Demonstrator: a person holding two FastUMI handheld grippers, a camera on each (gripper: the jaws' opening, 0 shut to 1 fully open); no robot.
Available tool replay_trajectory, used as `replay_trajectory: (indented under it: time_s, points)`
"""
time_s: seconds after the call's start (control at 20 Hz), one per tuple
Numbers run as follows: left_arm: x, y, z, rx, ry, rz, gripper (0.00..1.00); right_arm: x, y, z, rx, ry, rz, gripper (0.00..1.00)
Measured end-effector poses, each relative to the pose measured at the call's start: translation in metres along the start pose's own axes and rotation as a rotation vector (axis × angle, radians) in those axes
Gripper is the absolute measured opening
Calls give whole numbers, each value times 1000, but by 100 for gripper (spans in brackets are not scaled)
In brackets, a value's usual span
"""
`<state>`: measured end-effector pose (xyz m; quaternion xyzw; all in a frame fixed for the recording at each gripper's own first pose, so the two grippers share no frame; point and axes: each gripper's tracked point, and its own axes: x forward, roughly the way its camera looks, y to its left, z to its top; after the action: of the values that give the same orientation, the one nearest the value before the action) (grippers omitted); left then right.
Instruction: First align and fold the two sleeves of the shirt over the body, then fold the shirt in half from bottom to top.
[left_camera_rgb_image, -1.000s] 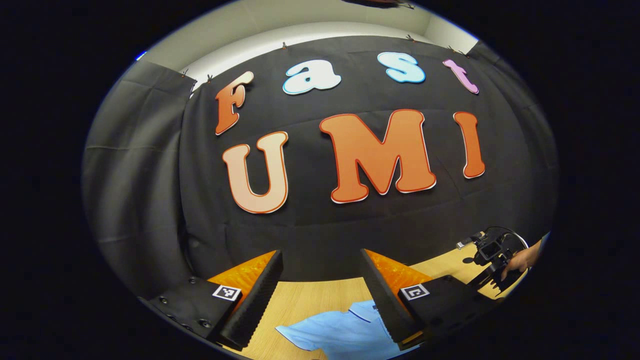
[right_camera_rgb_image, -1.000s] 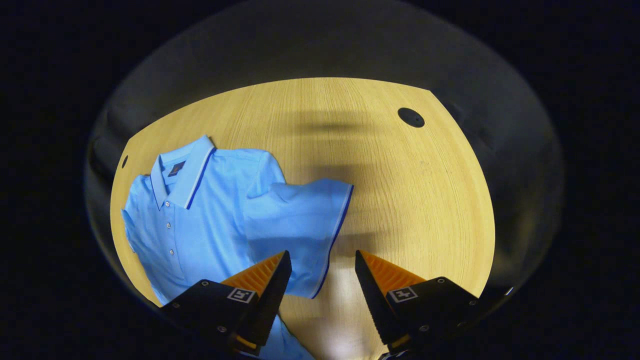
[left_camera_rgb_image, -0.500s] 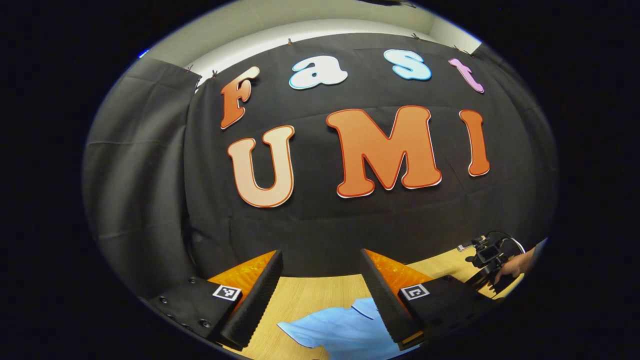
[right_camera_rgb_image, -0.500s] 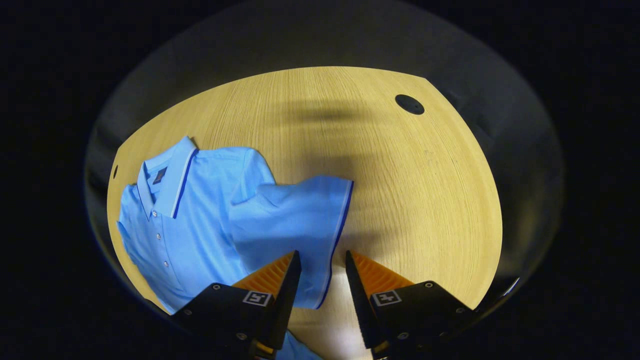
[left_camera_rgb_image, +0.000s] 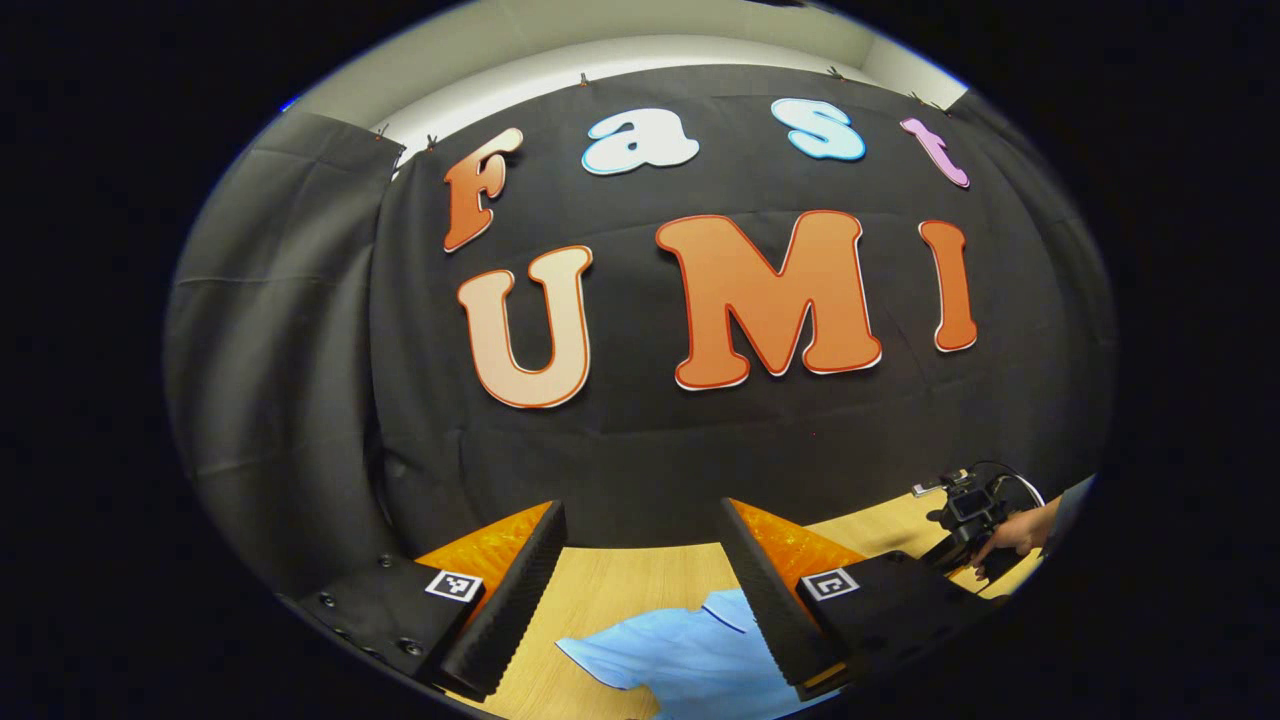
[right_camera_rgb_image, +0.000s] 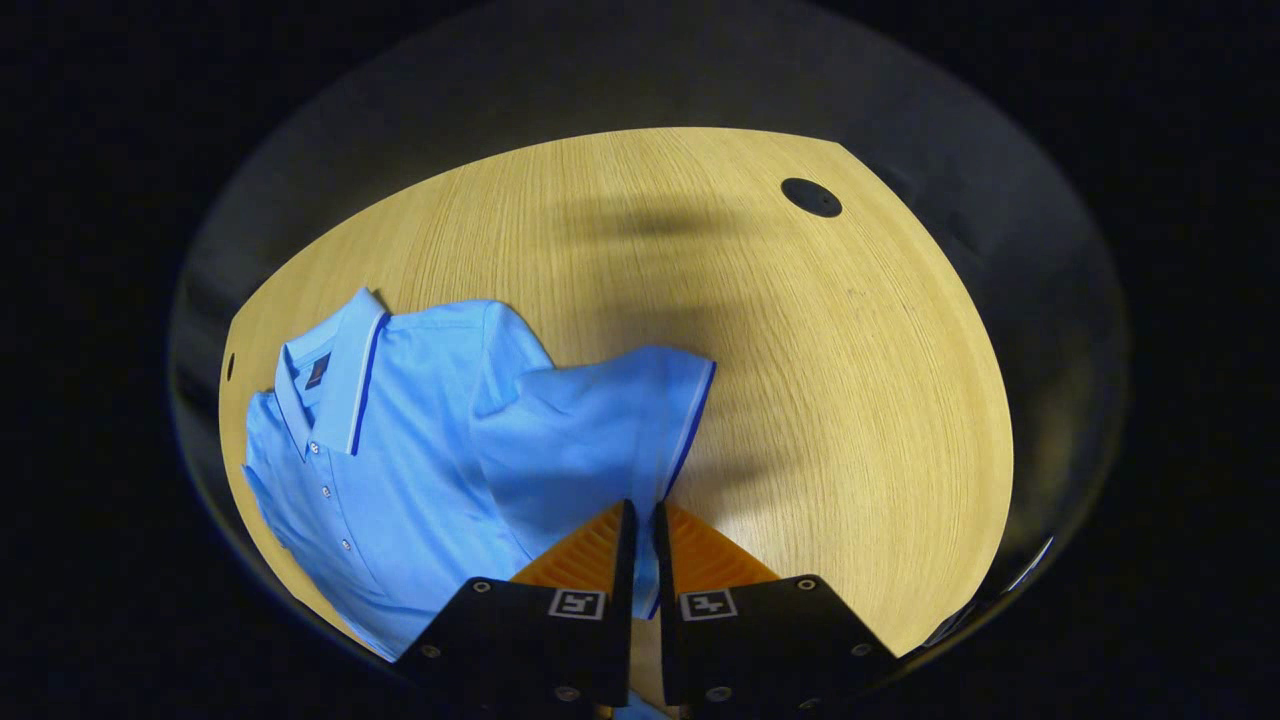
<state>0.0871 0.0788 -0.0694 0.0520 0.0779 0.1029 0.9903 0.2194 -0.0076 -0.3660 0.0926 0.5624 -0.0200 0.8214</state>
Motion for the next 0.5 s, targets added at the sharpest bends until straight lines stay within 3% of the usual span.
replay_trajectory:
  time_s: [0.2, 0.5]
  points:
    - [-9, -4, 4, -1, -2, -12, 100, -13, 16, 5, 31, -17, 102, 5]
    - [-28, -7, 9, -16, -2, -10, 100, -48, 49, 13, 2, -69, 208, 4]
